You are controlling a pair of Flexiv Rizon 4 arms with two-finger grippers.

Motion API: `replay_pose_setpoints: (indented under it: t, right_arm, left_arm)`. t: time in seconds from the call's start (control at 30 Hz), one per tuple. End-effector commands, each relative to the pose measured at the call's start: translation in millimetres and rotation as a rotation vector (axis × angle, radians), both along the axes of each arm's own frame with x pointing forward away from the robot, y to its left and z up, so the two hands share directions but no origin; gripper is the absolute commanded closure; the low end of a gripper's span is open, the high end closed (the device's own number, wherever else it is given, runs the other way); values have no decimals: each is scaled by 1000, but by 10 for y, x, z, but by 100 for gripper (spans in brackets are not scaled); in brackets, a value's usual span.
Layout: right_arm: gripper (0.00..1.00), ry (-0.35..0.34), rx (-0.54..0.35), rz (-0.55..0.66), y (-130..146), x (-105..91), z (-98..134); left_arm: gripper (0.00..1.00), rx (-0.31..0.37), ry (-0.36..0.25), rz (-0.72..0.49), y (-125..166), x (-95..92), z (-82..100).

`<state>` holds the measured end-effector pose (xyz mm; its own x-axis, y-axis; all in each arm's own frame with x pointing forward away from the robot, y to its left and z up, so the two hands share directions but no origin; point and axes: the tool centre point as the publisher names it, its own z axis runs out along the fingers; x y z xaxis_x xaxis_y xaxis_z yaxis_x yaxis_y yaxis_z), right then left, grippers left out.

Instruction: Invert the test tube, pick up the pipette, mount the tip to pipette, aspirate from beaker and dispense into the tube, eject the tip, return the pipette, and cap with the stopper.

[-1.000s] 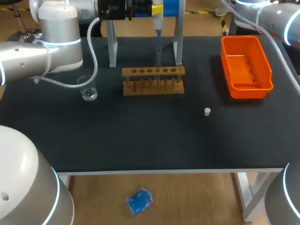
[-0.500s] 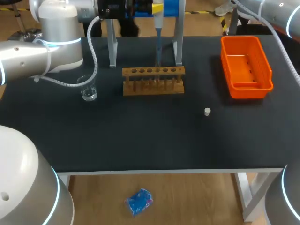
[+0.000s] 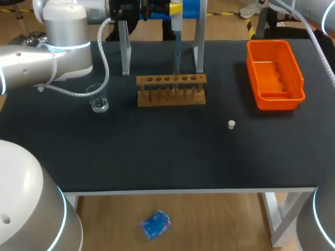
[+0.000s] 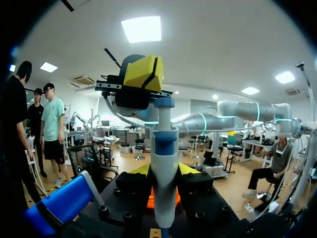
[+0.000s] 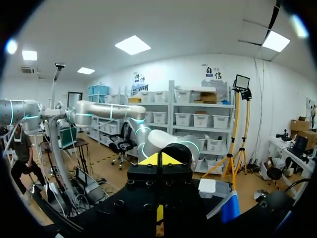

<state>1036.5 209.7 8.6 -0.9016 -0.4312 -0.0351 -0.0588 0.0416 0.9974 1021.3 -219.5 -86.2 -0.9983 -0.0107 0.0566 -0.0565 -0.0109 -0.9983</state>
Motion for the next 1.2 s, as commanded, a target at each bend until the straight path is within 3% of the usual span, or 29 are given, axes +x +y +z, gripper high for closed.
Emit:
replay_pose_setpoints:
  t: [0.03, 0.13, 0.17, 0.2, 0.23, 0.43, 0.6, 0.87, 1.2]
  right_arm:
    - [100, -67, -50, -27, -119, 34, 64]
    - [100, -110, -66, -70, -281, 80, 81]
    - [81, -121, -76, -85, -333, 92, 82]
    - [19, -125, -81, -100, -404, 101, 82]
    - [0, -125, -85, -117, -451, 103, 80]
    - [0, -108, -115, -206, -847, 43, -30]
    - [0, -71, -115, -283, -1125, -75, -263]
    - [0, -63, -130, -378, -1379, -289, -977]
    - [0, -80, -174, -473, -1482, -348, -1792]
  left_arm:
    - [100, 3, 1, 3, -6, -8, 13]
    - [100, 3, 1, 3, -6, -8, 13]
    - [100, 3, 1, 3, -6, -8, 13]
    - [100, 3, 1, 3, -6, -8, 13]
    - [100, 3, 1, 3, -6, -8, 13]
    - [100, 3, 1, 3, -6, -8, 13]
    - [100, 3, 1, 3, -6, -8, 13]
    - [100, 3, 1, 3, -6, -8, 13]
    - [100, 3, 1, 3, -6, -8, 13]
